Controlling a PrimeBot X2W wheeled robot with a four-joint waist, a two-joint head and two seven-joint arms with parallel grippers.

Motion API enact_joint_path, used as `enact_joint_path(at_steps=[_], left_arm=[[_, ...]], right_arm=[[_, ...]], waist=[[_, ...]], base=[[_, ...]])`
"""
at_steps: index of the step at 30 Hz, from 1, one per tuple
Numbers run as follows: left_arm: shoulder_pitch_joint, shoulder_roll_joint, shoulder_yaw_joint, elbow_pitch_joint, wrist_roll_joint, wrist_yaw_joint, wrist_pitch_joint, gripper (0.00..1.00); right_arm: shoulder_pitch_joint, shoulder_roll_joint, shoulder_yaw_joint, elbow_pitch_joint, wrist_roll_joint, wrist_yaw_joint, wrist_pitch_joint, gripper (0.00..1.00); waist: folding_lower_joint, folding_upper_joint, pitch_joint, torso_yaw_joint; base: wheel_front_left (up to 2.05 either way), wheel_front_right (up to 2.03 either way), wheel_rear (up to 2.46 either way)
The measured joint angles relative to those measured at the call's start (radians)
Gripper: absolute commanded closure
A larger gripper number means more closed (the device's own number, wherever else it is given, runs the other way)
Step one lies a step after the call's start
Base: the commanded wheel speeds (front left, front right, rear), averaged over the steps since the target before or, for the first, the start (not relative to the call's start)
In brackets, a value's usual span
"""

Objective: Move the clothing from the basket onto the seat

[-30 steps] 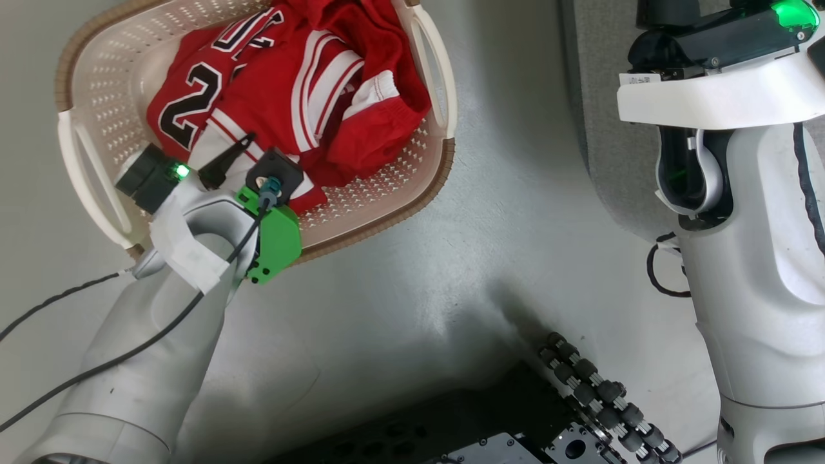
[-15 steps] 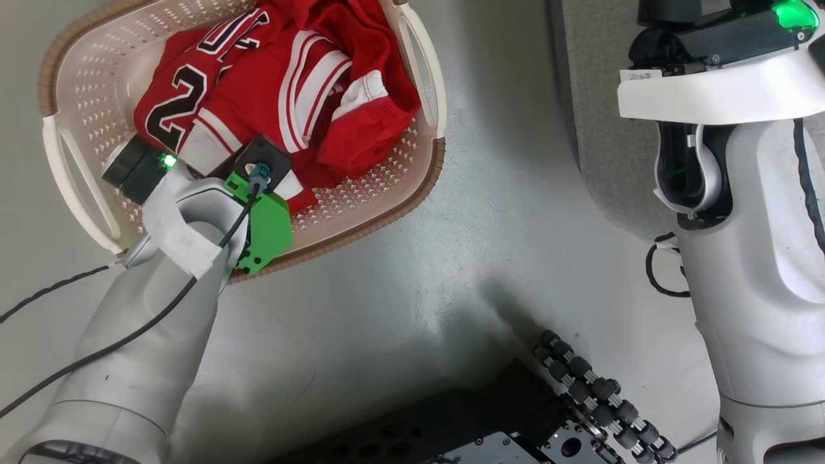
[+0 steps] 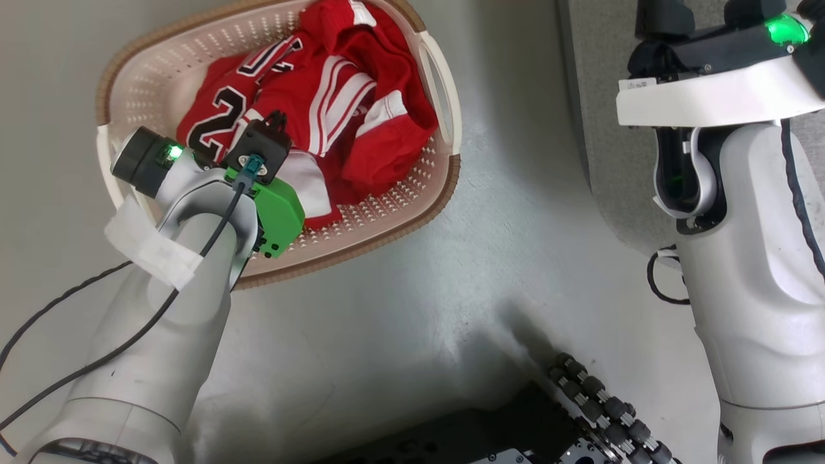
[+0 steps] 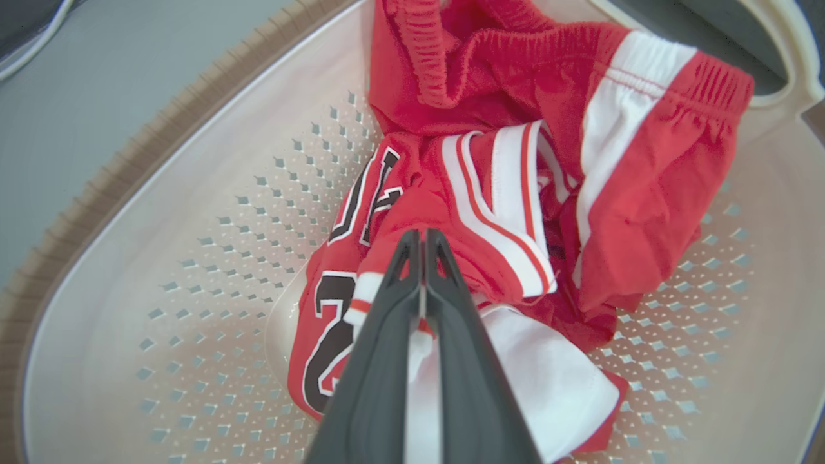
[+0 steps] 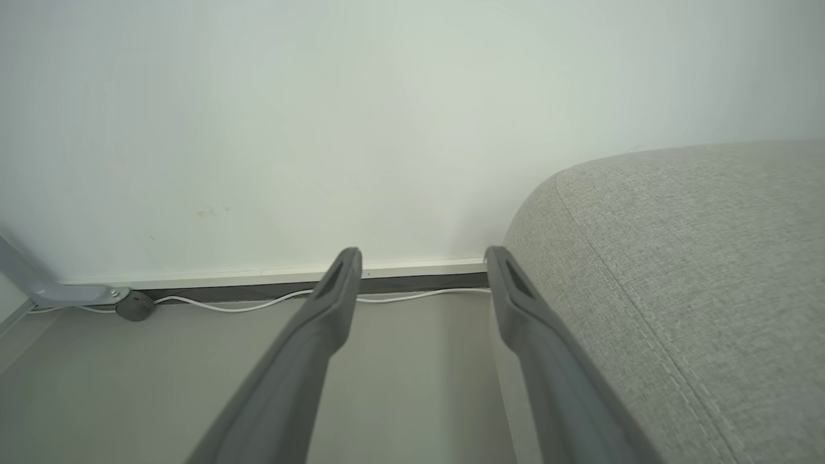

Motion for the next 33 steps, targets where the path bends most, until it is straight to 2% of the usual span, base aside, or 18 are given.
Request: enact_joint_path(at_steps=[8, 23, 33], left_arm=[[0.009, -0.007, 0.02, -0.024, -0.06, 0.003, -0.026, 1.0], [0.128, -0.012, 0.021, -0.101, -0.162, 0.003, -0.038, 1.0], [0.216, -0.012, 0.007, -0.232, -0.236, 0.002, -0.038, 1.0]], right_arm=[[0.052, 0.0, -0.031, 0.034, -0.021, 0.01, 0.0, 0.0], [0.187, -0.006, -0.092, 0.098, -0.04, 0.026, 0.0, 0.0], [0.274, -0.004, -0.11, 0.133, -0.048, 0.036, 0.0, 0.0]], waist=[[0.0, 0.0, -0.069, 0.027], [-0.0001, 0.0, -0.257, 0.084], [-0.0001, 0.0, -0.399, 0.101]], base=[[0.0, 0.0, 0.0], [0.0, 0.0, 0.0], [0.0, 0.0, 0.0]])
